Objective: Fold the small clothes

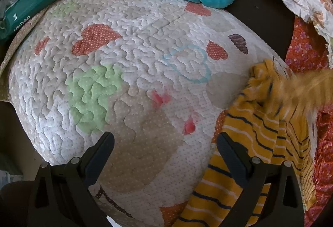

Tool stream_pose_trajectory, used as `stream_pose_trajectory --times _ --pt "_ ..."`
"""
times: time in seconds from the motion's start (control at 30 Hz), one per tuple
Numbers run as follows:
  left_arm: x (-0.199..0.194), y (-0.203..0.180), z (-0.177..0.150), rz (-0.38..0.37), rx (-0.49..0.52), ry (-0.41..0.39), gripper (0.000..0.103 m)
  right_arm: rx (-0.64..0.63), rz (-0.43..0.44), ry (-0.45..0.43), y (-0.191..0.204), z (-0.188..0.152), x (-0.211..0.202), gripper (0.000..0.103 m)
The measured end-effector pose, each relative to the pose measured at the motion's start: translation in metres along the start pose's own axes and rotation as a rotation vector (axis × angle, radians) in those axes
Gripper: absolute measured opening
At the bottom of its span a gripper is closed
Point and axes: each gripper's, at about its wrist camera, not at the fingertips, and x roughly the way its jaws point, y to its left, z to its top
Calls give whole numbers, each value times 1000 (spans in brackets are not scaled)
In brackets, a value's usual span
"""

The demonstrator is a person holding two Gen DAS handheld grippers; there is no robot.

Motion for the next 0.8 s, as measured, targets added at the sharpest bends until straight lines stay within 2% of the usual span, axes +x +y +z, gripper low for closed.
stream_pose_trajectory --times 0.07,0.13,0.17,0.23,0.3,0.4,0.47,0.5,0.57,0.63,0.67,0.7,0.8 --pt "0 4 1 -2 -14 2 99 12 30 -104 -9 10 -40 5" --pt "1 9 2 -10 -36 8 99 -13 55 -136 -6 -6 -64 5" --pt "1 11 2 -16 -47 12 99 -33 74 -124 -4 -23 -68 5" --pt "1 13 1 -25 -56 19 99 -89 93 -37 8 -72 -61 5" --pt "1 11 0 -32 -51 23 99 -119 99 104 17 -130 -37 5" --pt "0 6 -3 -30 -27 21 99 -95 58 354 11 -215 12 6" --pt "0 2 -5 -30 -8 20 99 -56 17 455 -1 -248 32 8" --pt "1 -1 -6 -24 5 19 99 -15 8 459 -7 -252 32 11" --pt "5 -13 -4 -44 48 38 99 83 49 401 -16 -241 18 15" --pt "8 -28 2 -106 70 64 99 142 105 321 -13 -210 12 35" --pt "10 -38 7 -131 85 76 99 160 146 285 -6 -193 13 55" --pt "12 -46 13 -150 96 86 99 175 186 264 3 -183 16 65" --pt "29 -69 36 -250 91 127 98 275 385 262 29 -143 44 65"
